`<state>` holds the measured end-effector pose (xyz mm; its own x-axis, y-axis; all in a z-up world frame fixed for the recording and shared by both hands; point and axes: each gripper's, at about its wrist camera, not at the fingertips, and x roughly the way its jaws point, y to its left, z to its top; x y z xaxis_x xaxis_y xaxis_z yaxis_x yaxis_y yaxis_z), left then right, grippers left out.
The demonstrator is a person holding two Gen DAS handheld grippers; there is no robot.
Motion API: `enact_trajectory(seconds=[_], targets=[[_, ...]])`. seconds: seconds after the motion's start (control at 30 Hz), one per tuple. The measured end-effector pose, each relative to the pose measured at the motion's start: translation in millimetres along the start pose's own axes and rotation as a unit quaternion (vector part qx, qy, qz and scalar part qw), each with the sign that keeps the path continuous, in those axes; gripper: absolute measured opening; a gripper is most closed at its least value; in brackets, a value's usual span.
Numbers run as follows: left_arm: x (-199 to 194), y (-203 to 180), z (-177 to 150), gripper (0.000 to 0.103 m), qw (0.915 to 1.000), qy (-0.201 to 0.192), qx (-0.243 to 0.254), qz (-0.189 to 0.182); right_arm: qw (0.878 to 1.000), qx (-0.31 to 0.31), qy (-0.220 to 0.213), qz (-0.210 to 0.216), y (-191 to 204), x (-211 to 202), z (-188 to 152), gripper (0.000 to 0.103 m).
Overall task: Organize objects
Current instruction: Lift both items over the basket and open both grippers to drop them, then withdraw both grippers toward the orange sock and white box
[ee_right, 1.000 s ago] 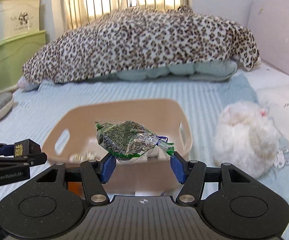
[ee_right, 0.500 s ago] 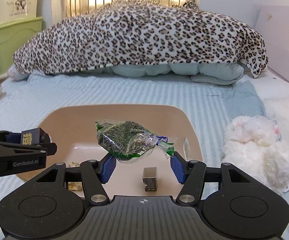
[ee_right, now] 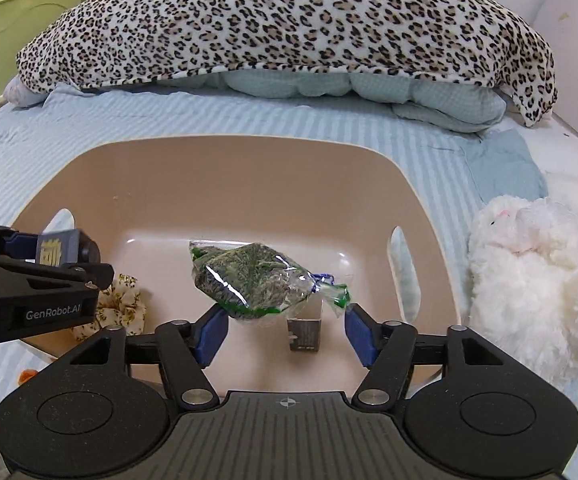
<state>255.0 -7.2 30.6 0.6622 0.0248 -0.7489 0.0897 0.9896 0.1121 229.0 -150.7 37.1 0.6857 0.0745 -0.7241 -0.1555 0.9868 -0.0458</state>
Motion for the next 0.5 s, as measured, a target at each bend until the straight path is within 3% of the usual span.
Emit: enact_trajectory(seconds=[0.1, 0.17, 0.37, 0.5], targets=[[-13.1, 4.5, 2.1, 0.075, 0.9999, -0.007, -0.005, 0.007, 1.000, 0.004, -0.015, -0.001, -4.0, -13.0, 0.4, 0.075], [-26.7, 9.4, 2.5, 0.076, 0.9998, -0.020, -0.007, 0.002, 1.000, 0.005, -0.022, -0.001, -6.2, -22.4, 0.0, 0.084], [-64.3, 19.4, -3.1, 0.081, 0.9991, -0.042, -0.007, -0.002, 0.999, 0.018, -0.041, 0.003, -15.5, -52.5, -6.5, 0.098], [-82.0, 24.1, -11.9, 0.084, 0.9990, -0.044, 0.000, -0.001, 0.999, 0.015, -0.042, 0.002, -15.8, -69.8, -16.8, 0.101]])
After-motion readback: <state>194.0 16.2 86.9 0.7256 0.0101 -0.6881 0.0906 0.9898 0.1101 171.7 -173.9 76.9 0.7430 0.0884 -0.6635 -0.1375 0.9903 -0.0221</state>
